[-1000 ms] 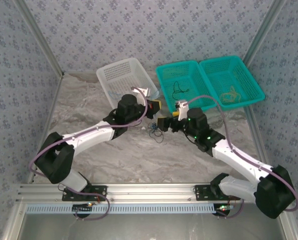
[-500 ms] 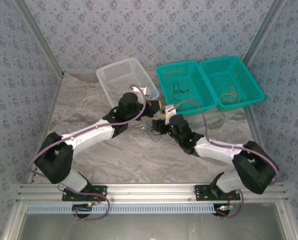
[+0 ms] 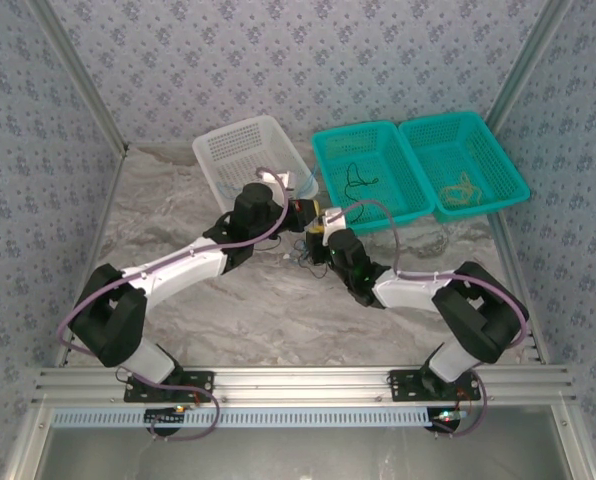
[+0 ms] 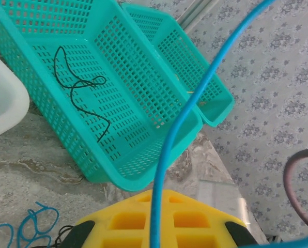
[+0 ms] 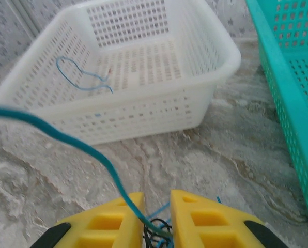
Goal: Untangle the cables
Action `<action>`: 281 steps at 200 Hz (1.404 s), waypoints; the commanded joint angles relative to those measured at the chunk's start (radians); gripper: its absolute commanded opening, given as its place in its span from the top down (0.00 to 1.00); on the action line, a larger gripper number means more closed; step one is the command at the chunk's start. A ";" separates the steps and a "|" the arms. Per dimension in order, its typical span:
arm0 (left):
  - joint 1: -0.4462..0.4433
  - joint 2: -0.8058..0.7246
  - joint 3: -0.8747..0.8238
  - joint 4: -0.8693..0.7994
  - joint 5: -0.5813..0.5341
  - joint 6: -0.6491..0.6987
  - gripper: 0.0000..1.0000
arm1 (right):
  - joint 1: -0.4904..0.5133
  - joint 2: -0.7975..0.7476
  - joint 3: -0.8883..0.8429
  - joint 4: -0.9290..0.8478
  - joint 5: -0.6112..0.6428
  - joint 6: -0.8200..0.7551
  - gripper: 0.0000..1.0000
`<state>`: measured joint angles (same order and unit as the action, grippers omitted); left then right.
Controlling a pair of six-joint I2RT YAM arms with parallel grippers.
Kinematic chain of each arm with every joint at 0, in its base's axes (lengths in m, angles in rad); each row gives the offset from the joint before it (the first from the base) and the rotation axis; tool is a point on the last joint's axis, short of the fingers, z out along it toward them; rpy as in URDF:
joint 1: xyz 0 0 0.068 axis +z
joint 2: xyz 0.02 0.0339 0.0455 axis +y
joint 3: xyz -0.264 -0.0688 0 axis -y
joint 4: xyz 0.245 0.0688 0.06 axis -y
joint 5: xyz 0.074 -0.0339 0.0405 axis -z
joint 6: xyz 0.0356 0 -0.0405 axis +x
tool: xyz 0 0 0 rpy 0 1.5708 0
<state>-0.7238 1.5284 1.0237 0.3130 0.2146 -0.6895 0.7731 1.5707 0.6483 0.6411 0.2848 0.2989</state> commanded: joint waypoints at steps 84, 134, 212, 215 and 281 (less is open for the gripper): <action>0.110 -0.155 -0.016 0.137 0.080 -0.094 1.00 | 0.007 -0.053 -0.111 -0.302 0.131 0.052 0.79; 0.186 -0.188 -0.019 0.083 0.080 -0.092 1.00 | 0.000 -0.131 -0.151 -0.385 0.153 0.086 0.76; 0.243 -0.085 0.139 -0.092 0.026 0.063 1.00 | -0.009 -0.381 -0.132 -0.547 0.198 0.187 0.31; 0.246 -0.079 0.143 -0.095 0.025 0.065 1.00 | -0.010 -0.391 -0.130 -0.554 0.198 0.190 0.30; 0.324 0.035 0.261 -0.219 -0.054 0.125 1.00 | -0.034 -0.556 -0.157 -0.618 0.222 0.198 0.00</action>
<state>-0.4252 1.5303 1.2171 0.1486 0.1902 -0.6121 0.7509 1.0557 0.5034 0.0761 0.4660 0.4763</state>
